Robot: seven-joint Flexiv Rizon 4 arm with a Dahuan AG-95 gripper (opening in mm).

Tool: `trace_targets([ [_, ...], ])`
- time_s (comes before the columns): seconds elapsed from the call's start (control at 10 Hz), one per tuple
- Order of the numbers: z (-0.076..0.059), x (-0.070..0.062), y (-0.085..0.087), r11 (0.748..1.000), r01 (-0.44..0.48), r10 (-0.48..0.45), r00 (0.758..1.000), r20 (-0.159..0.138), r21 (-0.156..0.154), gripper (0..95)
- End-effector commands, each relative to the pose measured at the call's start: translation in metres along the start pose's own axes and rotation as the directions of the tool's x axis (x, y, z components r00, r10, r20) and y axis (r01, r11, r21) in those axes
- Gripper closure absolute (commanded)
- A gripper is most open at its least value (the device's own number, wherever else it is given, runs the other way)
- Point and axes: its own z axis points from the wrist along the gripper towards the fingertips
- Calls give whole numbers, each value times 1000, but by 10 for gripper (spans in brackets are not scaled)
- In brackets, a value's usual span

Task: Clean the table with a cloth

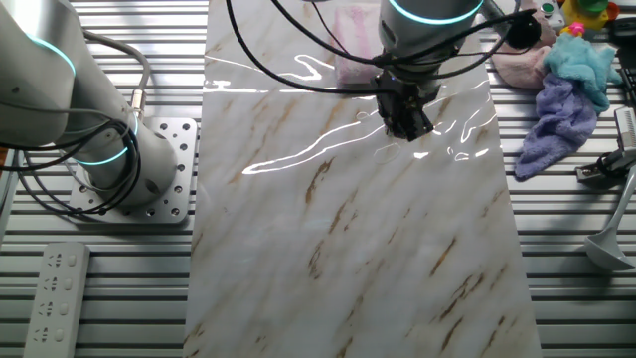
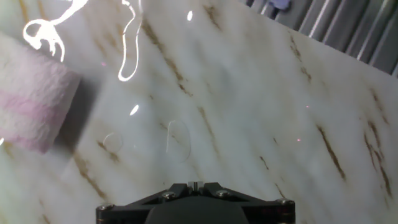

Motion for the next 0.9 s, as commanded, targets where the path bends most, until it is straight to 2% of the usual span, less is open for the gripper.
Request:
trace_targets([
  [0.1, -1, -2, 1, 1000, 29, -29, 999, -34, -10, 950],
  [0.2, -1, -10, 8, 999, 39, -39, 999, -36, -12, 950],
  [0.4, 5, -34, 30, 999, 28, -28, 999, -34, -19, 950],
  [0.7, 31, -76, 68, 999, -13, 12, 1000, -17, -42, 950],
  [0.8, 40, -86, 83, 998, -36, 35, 999, -18, -43, 950],
  [0.9, 41, -87, 86, 999, -26, 25, 999, -24, -28, 950],
])
